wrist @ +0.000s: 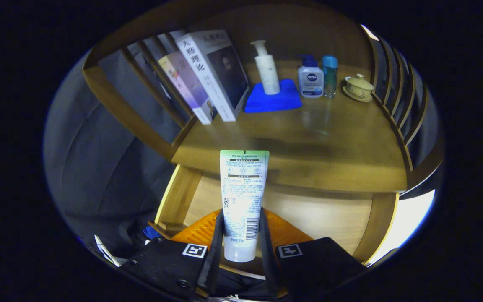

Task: Pull open the drawer, take out the items inside it, and place them on the countertop above the cabinet.

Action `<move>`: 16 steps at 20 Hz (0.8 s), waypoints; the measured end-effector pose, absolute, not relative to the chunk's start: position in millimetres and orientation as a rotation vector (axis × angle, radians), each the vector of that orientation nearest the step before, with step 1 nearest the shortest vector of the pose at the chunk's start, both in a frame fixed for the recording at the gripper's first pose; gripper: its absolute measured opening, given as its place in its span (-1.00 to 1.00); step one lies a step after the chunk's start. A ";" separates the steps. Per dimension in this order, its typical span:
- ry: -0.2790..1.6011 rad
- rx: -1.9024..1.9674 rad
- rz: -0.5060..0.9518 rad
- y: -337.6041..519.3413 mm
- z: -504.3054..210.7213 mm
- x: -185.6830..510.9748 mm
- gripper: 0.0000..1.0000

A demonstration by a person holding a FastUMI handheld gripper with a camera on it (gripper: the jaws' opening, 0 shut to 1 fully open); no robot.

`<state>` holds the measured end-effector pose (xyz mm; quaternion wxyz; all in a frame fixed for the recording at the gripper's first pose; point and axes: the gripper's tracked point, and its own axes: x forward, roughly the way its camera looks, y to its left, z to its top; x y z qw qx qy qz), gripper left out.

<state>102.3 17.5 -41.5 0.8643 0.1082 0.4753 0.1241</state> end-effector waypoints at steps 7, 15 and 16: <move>0.972 0.259 0.127 -14.6 -39.8 179.2 -0.06; 1.043 0.282 -0.021 -44.0 -76.8 235.3 -0.06; 1.053 0.286 -0.026 -43.6 -81.7 236.6 -0.06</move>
